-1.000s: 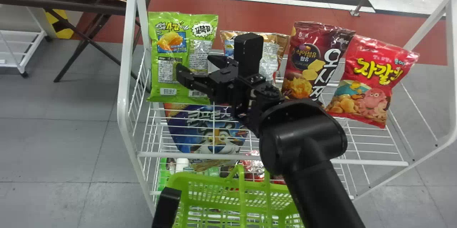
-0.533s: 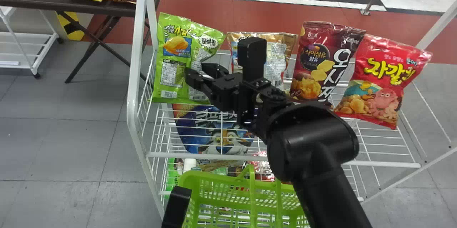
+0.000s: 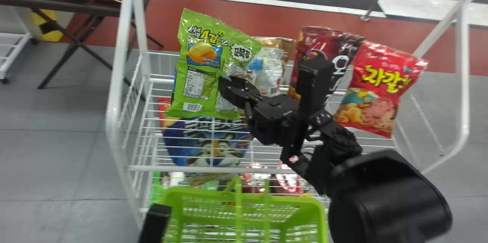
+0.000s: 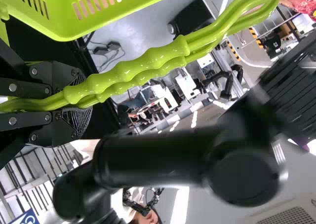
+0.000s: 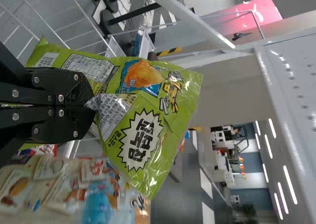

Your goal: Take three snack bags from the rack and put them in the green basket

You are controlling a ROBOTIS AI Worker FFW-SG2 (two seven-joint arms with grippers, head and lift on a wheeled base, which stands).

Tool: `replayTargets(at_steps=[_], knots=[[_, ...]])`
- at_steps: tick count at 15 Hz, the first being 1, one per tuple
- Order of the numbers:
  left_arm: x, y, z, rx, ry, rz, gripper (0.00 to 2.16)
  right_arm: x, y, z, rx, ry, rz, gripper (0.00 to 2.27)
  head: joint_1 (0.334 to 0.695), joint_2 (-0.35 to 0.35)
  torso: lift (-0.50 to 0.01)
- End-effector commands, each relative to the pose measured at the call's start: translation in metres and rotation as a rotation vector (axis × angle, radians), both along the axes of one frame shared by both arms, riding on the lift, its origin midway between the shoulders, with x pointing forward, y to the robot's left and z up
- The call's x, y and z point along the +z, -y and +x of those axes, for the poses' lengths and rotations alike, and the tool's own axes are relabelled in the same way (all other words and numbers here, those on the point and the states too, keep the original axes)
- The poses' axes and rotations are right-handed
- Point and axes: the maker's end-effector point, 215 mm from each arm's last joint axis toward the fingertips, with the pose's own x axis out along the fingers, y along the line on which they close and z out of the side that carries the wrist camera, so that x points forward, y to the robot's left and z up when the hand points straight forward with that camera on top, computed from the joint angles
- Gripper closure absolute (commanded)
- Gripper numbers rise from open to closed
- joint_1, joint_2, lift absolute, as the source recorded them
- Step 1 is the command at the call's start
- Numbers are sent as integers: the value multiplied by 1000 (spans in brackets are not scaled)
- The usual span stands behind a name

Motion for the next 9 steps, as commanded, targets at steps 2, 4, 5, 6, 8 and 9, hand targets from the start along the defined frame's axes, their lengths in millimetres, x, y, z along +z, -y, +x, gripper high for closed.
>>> replayTargets(at_steps=[2, 4, 5, 6, 8, 9], knots=[[-2, -2, 7, 23, 0, -1, 1274, 37, 75, -55, -62, 34, 8, 2138, 695, -350, -7], [-8, -5, 14, 41, -11, 5, 1274, 42, 111, -82, -88, 11, -17, 2138, 695, -350, -7], [-8, -6, 19, 55, -9, 2, 1274, 46, 124, -96, -101, 2, -31, 2135, 695, -350, -7], [-8, -5, 20, 59, -10, 0, 1274, 48, 137, -107, -114, -20, -42, 2135, 695, -350, -7], [-8, -4, 21, 62, -9, 2, 1274, 22, 153, -138, -112, -184, -31, 2125, 695, -350, -7], [-8, -4, 22, 64, -3, 1, 1274, 5, 162, -158, -114, -291, -4, 2121, 695, -350, -7]])
